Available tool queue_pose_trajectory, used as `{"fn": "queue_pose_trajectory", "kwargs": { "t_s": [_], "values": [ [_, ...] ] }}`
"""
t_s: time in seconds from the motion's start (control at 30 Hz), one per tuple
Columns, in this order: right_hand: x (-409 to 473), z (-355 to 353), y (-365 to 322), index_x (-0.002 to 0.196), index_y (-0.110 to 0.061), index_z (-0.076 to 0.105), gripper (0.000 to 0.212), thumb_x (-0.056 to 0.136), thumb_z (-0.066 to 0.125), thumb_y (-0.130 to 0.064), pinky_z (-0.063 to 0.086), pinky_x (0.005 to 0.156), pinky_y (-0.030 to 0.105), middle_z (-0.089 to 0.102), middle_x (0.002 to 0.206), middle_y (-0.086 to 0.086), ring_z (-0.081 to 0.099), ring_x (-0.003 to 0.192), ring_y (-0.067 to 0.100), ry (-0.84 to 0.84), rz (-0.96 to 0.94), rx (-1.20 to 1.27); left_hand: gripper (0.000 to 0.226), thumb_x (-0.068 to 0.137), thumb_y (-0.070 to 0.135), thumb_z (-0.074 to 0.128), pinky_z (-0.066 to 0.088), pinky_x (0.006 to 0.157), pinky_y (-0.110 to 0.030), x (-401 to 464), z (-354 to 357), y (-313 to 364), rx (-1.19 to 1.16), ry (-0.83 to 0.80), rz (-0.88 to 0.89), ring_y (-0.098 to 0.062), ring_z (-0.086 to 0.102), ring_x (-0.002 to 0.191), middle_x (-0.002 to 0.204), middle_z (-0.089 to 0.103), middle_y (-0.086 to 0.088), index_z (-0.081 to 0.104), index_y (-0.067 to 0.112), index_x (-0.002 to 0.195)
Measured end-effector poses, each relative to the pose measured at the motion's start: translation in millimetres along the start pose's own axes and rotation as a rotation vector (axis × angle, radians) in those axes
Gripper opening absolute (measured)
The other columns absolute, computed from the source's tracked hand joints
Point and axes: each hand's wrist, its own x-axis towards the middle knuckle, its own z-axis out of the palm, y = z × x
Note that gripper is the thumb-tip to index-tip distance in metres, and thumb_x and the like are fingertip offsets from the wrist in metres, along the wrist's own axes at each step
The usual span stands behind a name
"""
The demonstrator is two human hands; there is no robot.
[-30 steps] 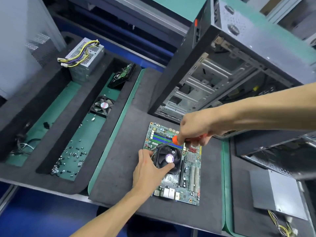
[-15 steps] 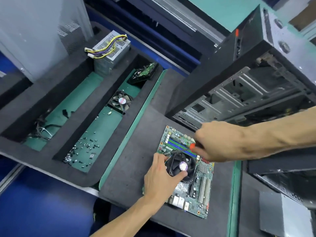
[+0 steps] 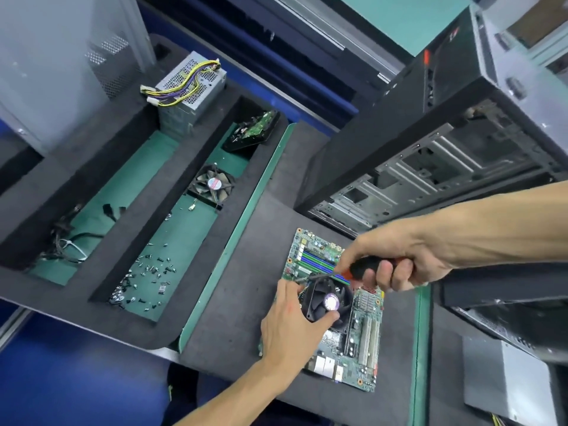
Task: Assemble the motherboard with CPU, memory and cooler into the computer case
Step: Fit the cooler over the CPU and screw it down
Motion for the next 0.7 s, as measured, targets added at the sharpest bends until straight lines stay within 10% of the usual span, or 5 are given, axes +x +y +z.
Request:
{"fn": "queue_pose_trajectory", "kwargs": {
  "t_s": [0.17,0.47,0.57,0.7],
  "values": [
    [-3.6,1.7,-0.6,0.077,-0.01,0.052,0.024,0.099,0.061,-0.018,0.022,0.026,0.014,0.05,0.053,0.001,0.035,0.031,0.006,0.17,-0.124,-0.253,0.06,0.065,0.079,0.064,0.038,0.061,-0.028,1.2,-1.8,-2.1,0.021,-0.008,0.005,-0.007,0.054,0.077,0.101,0.034,0.018,0.032,0.04,0.097],
    [-1.3,13.6,27.3,0.077,-0.013,0.056,0.033,0.1,0.043,-0.033,0.048,0.059,0.032,0.066,0.08,0.011,0.069,0.076,0.036,0.762,-0.644,-1.658,0.059,0.068,0.078,0.062,0.043,0.064,-0.03,1.5,-1.7,-1.8,0.016,-0.008,0.022,-0.007,0.056,0.083,0.104,0.035,0.02,0.036,0.038,0.102],
    [6.1,9.2,28.4,0.072,-0.008,0.059,0.039,0.099,0.047,-0.033,0.05,0.05,0.029,0.064,0.065,0.01,0.06,0.054,0.028,0.664,-0.564,-1.439,0.058,0.068,0.077,0.06,0.046,0.064,-0.031,-0.3,0.1,-3.3,0.02,0.009,0.029,-0.008,0.056,0.084,0.104,0.034,0.019,0.04,0.035,0.103],
    [23.1,2.1,16.0,0.072,-0.005,0.058,0.04,0.102,0.053,-0.03,0.035,0.029,0.018,0.05,0.044,-0.001,0.043,0.03,0.012,0.264,-0.246,-0.456,0.058,0.068,0.078,0.06,0.045,0.062,-0.03,-1.1,3.8,-3.9,0.014,0.033,0.027,-0.007,0.056,0.083,0.103,0.033,0.019,0.037,0.036,0.101]
  ]
}}
